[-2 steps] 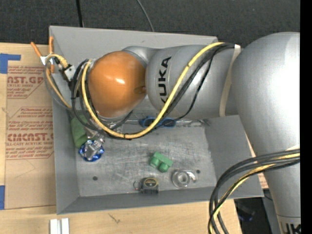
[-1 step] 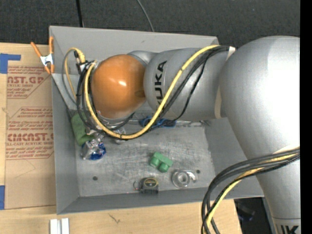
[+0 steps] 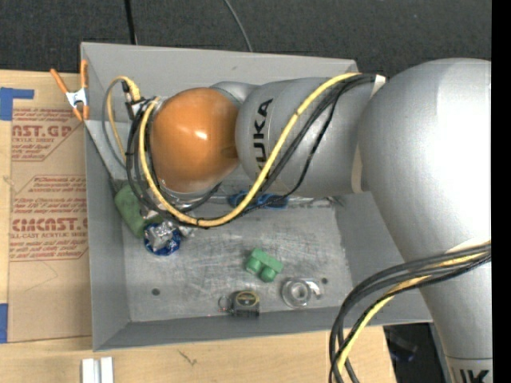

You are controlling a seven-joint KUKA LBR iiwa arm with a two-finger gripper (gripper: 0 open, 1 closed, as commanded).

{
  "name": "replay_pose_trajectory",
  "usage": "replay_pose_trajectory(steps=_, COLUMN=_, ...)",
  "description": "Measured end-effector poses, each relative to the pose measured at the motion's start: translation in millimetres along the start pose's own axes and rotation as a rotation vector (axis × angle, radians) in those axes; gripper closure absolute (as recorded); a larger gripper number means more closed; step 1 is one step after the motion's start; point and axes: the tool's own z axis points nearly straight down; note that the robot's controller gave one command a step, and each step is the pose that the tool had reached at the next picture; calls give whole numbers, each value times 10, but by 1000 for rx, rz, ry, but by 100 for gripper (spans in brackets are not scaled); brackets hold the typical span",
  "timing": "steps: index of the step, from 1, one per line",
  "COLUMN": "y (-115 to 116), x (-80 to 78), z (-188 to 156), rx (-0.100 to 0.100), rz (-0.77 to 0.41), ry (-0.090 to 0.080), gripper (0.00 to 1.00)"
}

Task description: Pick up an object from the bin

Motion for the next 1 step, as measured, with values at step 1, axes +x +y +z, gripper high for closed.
replay_pose_trajectory(steps=1, y=101, x=-70, z=-1470, rx=-2, rz=-19, ry=8, gripper=100)
